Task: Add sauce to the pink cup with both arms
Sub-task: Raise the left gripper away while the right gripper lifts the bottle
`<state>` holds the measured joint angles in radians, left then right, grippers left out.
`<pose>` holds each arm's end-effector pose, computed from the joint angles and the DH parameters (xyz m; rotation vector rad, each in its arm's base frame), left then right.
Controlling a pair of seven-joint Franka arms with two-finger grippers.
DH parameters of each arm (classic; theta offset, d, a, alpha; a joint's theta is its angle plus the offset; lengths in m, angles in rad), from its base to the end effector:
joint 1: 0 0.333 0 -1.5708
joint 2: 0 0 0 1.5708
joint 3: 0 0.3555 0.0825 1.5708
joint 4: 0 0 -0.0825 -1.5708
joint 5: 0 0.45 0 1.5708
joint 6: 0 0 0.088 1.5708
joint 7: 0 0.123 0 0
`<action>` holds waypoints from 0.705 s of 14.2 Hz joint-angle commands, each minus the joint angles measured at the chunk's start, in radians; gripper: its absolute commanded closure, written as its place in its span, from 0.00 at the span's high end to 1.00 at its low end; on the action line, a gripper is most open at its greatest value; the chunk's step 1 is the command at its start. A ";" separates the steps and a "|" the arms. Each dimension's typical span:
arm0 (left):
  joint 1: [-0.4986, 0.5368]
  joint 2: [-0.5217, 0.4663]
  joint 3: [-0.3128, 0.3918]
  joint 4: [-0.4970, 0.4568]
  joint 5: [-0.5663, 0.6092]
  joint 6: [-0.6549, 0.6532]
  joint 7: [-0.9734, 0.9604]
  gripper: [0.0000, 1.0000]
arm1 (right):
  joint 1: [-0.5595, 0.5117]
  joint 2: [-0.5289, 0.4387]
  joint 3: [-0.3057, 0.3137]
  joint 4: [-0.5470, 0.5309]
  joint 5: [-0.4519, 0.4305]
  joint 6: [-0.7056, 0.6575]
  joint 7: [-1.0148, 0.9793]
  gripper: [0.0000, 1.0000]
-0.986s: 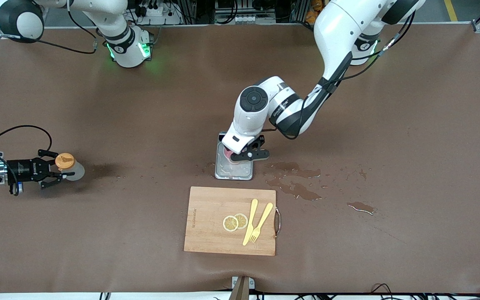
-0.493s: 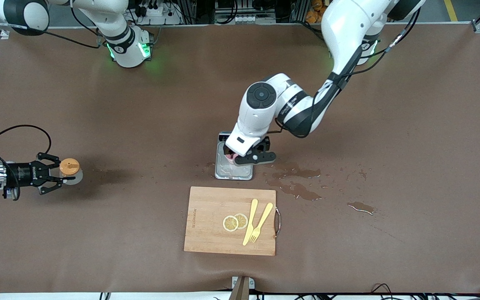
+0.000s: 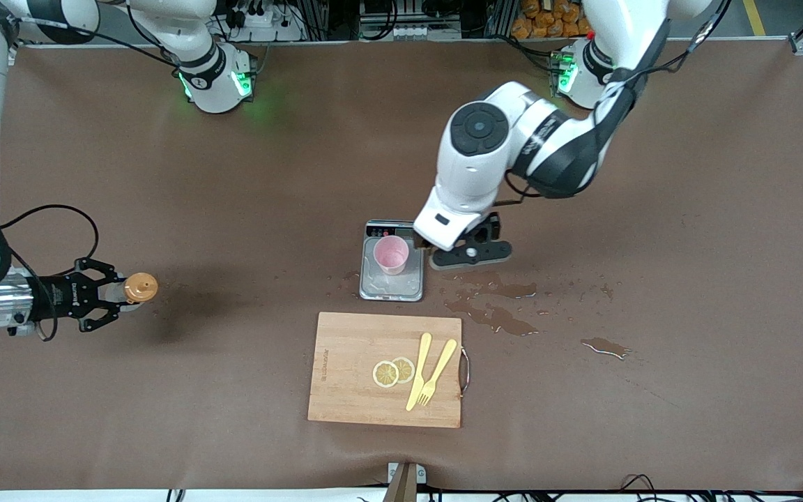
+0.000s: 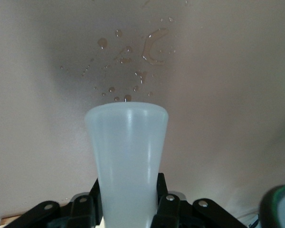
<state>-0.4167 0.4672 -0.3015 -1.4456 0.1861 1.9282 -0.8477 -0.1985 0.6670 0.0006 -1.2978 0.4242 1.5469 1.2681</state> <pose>0.6166 -0.4688 0.4310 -3.1328 -0.1575 -0.0875 0.7618 -0.1004 0.3268 -2.0545 2.0062 0.8402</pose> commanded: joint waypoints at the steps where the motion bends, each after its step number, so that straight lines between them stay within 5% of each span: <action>1: 0.071 -0.099 -0.013 -0.029 0.006 -0.106 0.112 1.00 | 0.039 -0.056 -0.005 -0.021 -0.051 0.001 0.082 0.43; 4: 0.140 -0.166 -0.013 -0.029 -0.025 -0.173 0.218 1.00 | 0.121 -0.089 -0.002 -0.020 -0.151 0.002 0.215 0.43; 10: 0.263 -0.309 0.021 -0.068 -0.083 -0.299 0.511 1.00 | 0.257 -0.116 -0.001 -0.012 -0.157 -0.001 0.474 0.43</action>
<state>-0.1749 0.2372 -0.2995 -1.4514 0.1395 1.6497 -0.4258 0.0324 0.5825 0.0020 -1.2974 0.2880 1.5494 1.6679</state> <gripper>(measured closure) 0.000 0.568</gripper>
